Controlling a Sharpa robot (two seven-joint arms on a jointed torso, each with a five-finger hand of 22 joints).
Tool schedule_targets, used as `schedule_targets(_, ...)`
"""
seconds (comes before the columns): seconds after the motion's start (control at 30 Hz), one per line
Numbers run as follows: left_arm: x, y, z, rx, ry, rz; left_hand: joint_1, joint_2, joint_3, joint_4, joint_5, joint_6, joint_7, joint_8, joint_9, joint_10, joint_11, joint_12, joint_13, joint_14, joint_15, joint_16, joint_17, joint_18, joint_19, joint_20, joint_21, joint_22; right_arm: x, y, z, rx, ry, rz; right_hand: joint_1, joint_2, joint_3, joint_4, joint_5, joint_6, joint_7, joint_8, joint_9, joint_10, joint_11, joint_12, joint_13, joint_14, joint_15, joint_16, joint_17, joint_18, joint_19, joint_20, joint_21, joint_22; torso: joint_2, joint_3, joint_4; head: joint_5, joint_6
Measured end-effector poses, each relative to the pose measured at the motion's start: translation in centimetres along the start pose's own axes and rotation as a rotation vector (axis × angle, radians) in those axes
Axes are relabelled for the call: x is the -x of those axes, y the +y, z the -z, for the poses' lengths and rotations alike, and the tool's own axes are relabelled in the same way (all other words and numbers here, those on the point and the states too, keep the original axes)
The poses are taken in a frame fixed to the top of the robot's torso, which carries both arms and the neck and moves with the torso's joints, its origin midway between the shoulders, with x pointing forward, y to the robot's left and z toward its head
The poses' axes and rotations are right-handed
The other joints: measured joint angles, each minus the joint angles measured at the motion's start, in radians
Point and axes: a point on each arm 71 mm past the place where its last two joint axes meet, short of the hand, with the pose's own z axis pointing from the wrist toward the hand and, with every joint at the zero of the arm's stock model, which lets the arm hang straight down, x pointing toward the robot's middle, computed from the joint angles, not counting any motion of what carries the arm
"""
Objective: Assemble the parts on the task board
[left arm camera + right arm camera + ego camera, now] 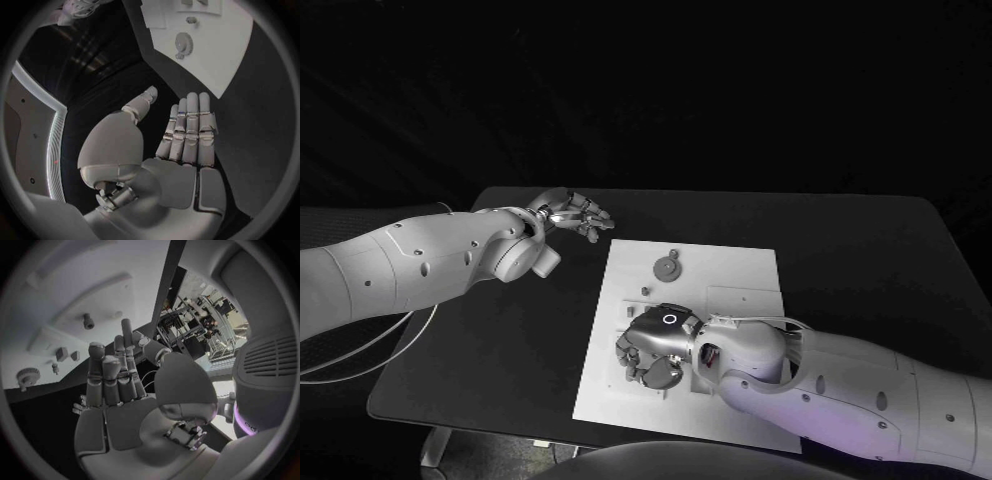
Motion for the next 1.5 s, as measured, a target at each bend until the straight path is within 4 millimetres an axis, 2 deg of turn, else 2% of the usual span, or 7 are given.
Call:
schedule_targets(0.6,0.0,0.0,0.0,0.001,0.001,0.000,0.000,0.000,0.000,0.000,0.000,0.000,0.000,0.000,-0.001,0.000,0.000,0.000,-0.001,0.000,0.000,0.000,0.002,-0.006,0.000,0.000,0.000,0.000,-0.5,-0.7,-0.2,-0.014,0.015,0.044,0.000,0.000,-0.001,-0.001,0.000,-0.003,0.000,-0.001,0.000,0.000,0.000,-0.001,0.001,0.003,0.003,0.000,0.000,0.000,0.004,-0.001,0.000,0.000,0.000,0.0000,-0.0007,0.006,-0.004)
schedule_targets(0.8,0.0,0.0,0.0,0.001,0.001,0.000,0.000,0.000,0.000,0.000,0.000,0.000,0.000,0.000,-0.001,0.000,0.000,0.000,-0.001,0.000,0.000,0.000,0.003,-0.007,0.000,0.000,0.000,0.000,-0.9,-0.9,-0.2,-0.018,0.027,0.051,0.000,0.000,-0.001,-0.001,0.000,-0.003,0.000,-0.004,0.000,0.000,0.000,-0.002,0.001,0.003,-0.004,0.000,0.000,0.000,0.001,-0.004,0.000,0.000,0.000,0.0004,-0.0007,0.008,-0.006)
schedule_targets(1.17,0.0,0.0,0.0,0.001,0.002,0.000,0.000,0.000,0.000,0.000,0.000,0.000,0.000,0.000,-0.001,0.000,0.000,0.000,-0.001,0.000,0.000,-0.004,0.004,-0.012,0.000,0.000,0.000,0.001,-1.0,-0.9,-0.2,-0.015,0.036,0.054,0.000,0.000,-0.003,-0.003,-0.001,-0.003,-0.003,-0.001,0.013,0.000,0.001,0.004,0.001,0.003,-0.003,0.000,0.000,0.000,0.000,-0.004,0.000,0.000,0.000,0.0006,-0.0008,0.008,-0.008)
schedule_targets(1.27,0.0,0.0,0.0,0.001,0.002,0.000,0.000,0.000,0.000,0.000,0.000,0.000,0.000,0.000,-0.001,0.000,0.000,0.000,-0.002,0.000,0.000,-0.004,0.004,-0.005,0.000,0.000,0.000,0.001,-1.1,-0.9,-0.2,-0.014,0.035,0.052,0.000,0.000,-0.004,-0.004,-0.001,-0.001,-0.002,-0.001,0.014,0.000,0.001,0.004,0.001,0.003,-0.003,0.000,0.000,0.000,0.000,-0.004,0.000,0.000,0.000,0.0007,-0.0011,0.008,-0.008)
schedule_targets(1.4,0.1,0.0,0.0,0.001,0.002,0.000,0.000,0.000,0.000,0.000,0.000,0.000,0.000,0.000,-0.001,0.000,0.000,0.000,-0.002,0.000,0.000,-0.004,0.005,0.000,0.000,0.000,0.000,0.001,-1.1,-0.9,-0.2,-0.014,0.035,0.047,-0.002,-0.034,-0.010,-0.002,-0.001,-0.015,0.011,-0.013,0.014,-0.009,0.013,-0.009,-0.005,-0.004,0.003,-0.004,0.000,0.000,0.000,-0.004,0.000,0.000,0.000,0.0007,-0.0013,0.008,-0.008)
schedule_targets(1.43,0.1,0.0,0.0,0.001,0.002,0.000,0.000,0.000,0.000,0.000,0.000,0.000,0.000,0.000,-0.001,0.000,0.000,0.000,-0.002,0.000,0.000,-0.004,0.005,0.001,0.000,0.000,0.000,0.001,-1.1,-0.9,-0.2,-0.013,0.035,0.043,-0.013,-0.053,-0.020,0.000,0.000,-0.035,0.020,-0.025,0.013,-0.011,0.014,-0.011,-0.008,-0.004,0.004,-0.004,0.001,0.000,0.000,-0.004,0.000,0.000,0.000,0.0007,-0.0013,0.008,-0.008)
schedule_targets(1.5,0.1,0.0,0.0,0.001,0.002,0.000,0.000,0.000,0.000,0.000,0.000,0.000,0.000,0.000,-0.001,0.000,0.000,0.000,-0.002,0.000,0.000,-0.004,0.005,0.001,0.000,0.000,0.000,0.001,-1.2,-0.9,-0.2,-0.014,0.037,0.039,-0.028,-0.067,-0.037,0.000,0.000,-0.055,0.026,-0.038,0.007,-0.015,0.019,-0.013,-0.011,-0.008,0.008,-0.004,0.002,0.000,-0.002,-0.002,0.000,0.000,0.000,0.0007,-0.0013,0.008,-0.008)
